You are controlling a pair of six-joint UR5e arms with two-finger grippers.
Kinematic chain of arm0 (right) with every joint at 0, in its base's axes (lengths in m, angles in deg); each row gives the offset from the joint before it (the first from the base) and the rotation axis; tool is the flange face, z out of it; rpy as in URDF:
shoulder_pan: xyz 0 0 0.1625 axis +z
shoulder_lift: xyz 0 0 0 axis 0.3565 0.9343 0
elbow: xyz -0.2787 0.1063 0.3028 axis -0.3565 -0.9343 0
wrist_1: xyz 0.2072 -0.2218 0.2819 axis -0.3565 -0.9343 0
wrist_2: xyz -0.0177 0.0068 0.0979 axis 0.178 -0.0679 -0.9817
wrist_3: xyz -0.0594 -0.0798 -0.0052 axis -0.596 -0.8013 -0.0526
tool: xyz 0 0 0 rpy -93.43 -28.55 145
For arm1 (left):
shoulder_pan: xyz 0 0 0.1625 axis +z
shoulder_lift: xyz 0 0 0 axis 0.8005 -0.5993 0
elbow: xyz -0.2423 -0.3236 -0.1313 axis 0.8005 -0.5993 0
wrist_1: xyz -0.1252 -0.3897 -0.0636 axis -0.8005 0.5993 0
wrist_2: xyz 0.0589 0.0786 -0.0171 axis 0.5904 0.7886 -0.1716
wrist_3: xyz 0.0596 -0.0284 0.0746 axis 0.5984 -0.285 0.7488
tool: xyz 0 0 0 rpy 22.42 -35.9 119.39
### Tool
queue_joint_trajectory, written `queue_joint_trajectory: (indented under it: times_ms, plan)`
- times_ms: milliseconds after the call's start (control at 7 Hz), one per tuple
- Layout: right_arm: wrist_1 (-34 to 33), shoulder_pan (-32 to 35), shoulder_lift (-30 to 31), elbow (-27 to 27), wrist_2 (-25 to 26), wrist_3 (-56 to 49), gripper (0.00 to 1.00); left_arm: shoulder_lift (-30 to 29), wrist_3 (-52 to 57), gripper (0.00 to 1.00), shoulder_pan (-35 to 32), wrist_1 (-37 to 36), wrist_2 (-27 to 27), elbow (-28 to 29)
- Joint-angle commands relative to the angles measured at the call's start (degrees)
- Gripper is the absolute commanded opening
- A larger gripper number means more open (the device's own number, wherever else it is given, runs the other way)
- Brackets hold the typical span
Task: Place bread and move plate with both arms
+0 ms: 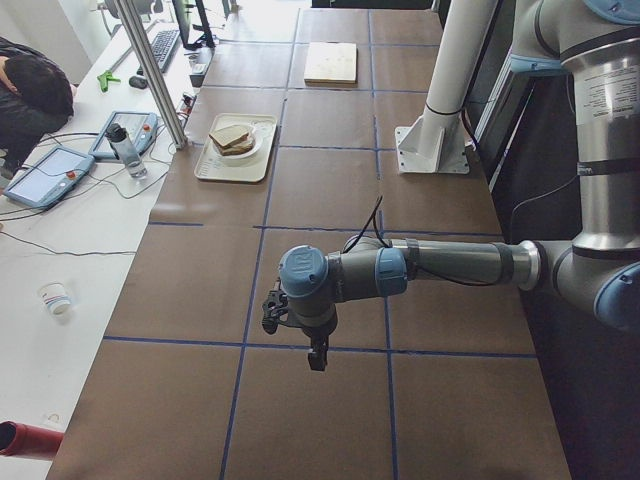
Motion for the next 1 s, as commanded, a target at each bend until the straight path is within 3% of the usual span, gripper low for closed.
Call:
queue_joint_trajectory:
  times_ms: [0,857]
  plan:
    - [0.0,0.0,0.0,0.1,0.0,0.0,1.0,0.0,0.1,1.0,0.0,0.0,0.0,0.0]
    - [0.0,0.0,0.0,0.1,0.0,0.0,1.0,0.0,0.0,1.0,0.0,-0.1,0.0,-0.4]
